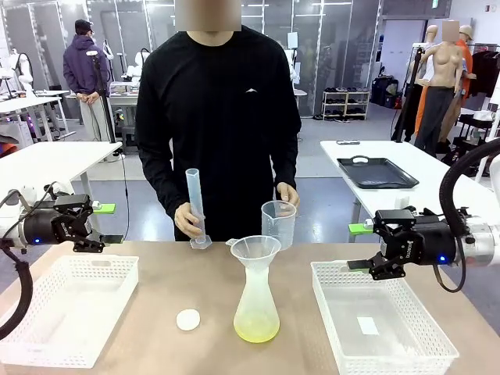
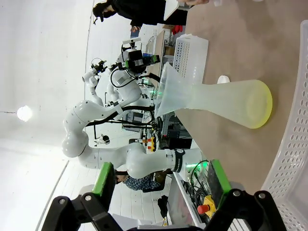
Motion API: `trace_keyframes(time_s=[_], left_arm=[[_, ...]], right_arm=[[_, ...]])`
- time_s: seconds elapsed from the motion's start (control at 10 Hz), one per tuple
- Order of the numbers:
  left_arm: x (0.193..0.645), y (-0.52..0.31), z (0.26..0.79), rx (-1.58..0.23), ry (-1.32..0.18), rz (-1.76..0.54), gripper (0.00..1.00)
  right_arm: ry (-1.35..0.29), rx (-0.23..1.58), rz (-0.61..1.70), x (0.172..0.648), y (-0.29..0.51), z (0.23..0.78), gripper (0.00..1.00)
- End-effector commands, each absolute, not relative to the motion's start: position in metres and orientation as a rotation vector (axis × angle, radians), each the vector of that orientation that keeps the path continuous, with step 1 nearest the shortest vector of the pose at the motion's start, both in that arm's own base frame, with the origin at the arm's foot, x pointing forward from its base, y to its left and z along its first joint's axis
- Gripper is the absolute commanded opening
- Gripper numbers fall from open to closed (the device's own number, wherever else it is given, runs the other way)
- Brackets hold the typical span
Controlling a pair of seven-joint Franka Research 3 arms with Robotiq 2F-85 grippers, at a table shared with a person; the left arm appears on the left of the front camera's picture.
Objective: Prepare the solutions needed for the experiment.
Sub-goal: Once the solution is in the Big flask , pick up the Plastic Funnel and place it back into the right Organizing basket.
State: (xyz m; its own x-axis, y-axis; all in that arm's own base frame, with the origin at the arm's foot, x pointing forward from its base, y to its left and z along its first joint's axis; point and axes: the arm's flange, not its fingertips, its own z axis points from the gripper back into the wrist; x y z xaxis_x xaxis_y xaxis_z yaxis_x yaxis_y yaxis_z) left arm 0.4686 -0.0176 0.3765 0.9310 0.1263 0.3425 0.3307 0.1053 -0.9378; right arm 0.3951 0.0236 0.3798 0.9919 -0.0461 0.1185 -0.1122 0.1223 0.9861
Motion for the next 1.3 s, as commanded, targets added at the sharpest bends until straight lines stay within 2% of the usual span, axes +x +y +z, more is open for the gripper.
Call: trace_keyframes(time_s=[0.0,0.2,0.5,0.9,1.2], left_arm=[[0.467,-0.017,0.379,-1.465,-0.378,-0.166,1.00],[0.467,-0.017,0.379,-1.465,-0.378,-0.166,1.00],[0.467,-0.017,0.379,-1.465,-0.378,-0.166,1.00],[0.467,-0.017,0.379,-1.465,-0.378,-0.166,1.00],[0.467,-0.017,0.379,-1.465,-0.378,-0.166,1.00]], right_arm=[[-0.128,1.449,0.047,0.394,0.024,0.379,0.97],[-0.131,1.449,0.048,0.395,0.024,0.380,0.97],[-0.238,1.190,-0.007,0.385,0.050,0.425,0.97],[-0.205,0.985,-0.031,0.389,0.088,0.494,0.97],[-0.201,0.858,-0.046,0.380,0.104,0.522,0.97]])
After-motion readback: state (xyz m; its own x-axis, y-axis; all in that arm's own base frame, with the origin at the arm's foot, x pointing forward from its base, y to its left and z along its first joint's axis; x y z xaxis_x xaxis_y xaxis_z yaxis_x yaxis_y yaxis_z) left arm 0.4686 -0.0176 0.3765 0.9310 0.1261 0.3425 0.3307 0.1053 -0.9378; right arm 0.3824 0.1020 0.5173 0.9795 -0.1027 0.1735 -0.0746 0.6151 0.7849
